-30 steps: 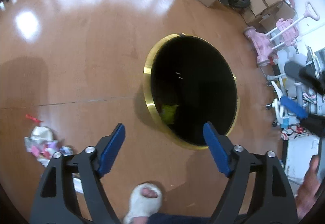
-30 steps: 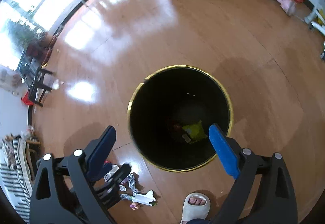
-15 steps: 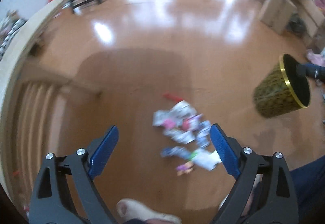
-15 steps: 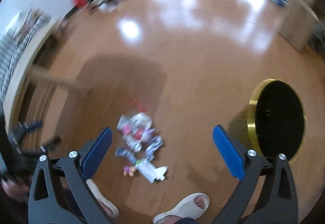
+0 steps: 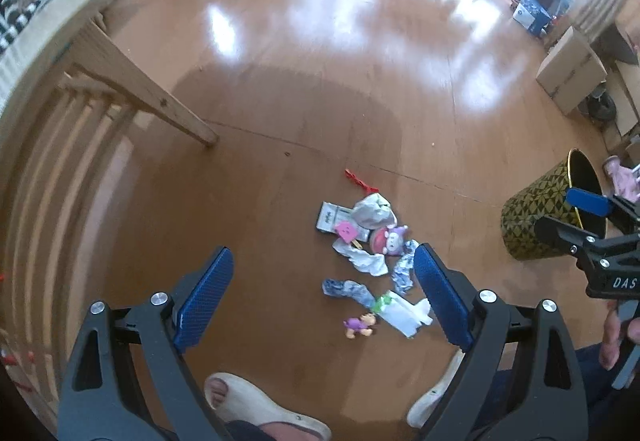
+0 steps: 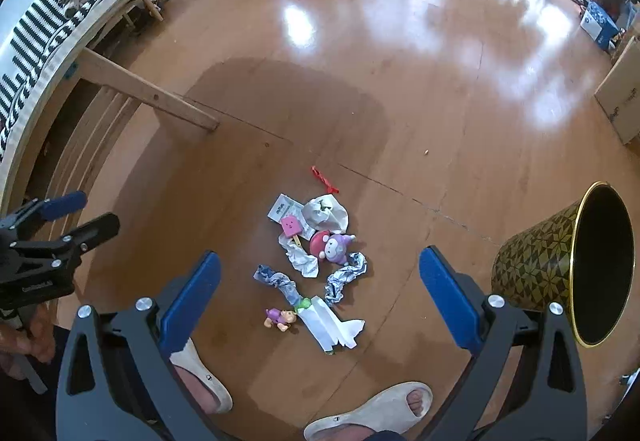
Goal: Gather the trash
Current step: 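Move both tools back over the trash pile, then grasp the blue crumpled wrapper with the left tool while the right tool grasps crumpled foil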
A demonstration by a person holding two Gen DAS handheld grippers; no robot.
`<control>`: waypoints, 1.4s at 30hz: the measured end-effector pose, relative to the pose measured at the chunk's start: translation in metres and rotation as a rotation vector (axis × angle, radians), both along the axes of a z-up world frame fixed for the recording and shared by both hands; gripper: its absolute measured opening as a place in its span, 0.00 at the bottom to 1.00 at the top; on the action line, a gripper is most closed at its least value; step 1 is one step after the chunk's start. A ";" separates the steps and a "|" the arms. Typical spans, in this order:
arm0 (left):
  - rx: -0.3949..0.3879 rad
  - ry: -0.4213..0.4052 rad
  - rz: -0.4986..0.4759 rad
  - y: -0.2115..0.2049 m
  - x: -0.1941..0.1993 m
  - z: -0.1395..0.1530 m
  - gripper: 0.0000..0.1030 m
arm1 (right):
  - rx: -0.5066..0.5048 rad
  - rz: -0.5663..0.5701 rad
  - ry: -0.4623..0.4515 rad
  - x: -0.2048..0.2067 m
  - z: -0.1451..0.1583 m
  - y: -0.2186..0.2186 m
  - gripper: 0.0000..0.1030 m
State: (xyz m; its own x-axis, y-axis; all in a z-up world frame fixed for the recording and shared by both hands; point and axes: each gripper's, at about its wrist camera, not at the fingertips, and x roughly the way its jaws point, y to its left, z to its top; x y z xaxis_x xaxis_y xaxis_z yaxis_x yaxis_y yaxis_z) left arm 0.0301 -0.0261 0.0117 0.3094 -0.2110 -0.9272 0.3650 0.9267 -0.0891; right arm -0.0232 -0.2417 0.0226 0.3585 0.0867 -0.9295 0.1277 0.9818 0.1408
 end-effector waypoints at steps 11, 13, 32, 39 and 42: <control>0.062 0.021 -0.022 -0.012 -0.005 -0.020 0.87 | 0.018 -0.024 0.027 0.001 -0.006 -0.012 0.93; 0.093 0.035 -0.027 -0.013 -0.006 -0.033 0.88 | 0.007 -0.021 0.044 0.003 -0.014 -0.010 0.93; 0.186 0.471 0.187 -0.037 -0.012 -0.306 0.88 | 0.054 -0.184 0.459 0.022 -0.263 -0.033 0.93; 0.197 0.525 0.245 -0.040 -0.019 -0.352 0.88 | 0.194 -0.254 0.509 0.024 -0.320 -0.032 0.81; 0.158 0.541 0.273 -0.036 -0.019 -0.361 0.88 | 0.174 -0.262 0.541 0.024 -0.341 -0.025 0.70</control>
State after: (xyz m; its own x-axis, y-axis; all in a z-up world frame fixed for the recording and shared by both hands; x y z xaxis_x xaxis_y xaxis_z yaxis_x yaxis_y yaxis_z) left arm 0.0110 -0.0625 -0.3492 -0.1888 -0.0385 -0.9813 0.0545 0.9973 -0.0496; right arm 0.0003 -0.2667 -0.3186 -0.1288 0.2262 -0.9655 0.4591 0.8766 0.1441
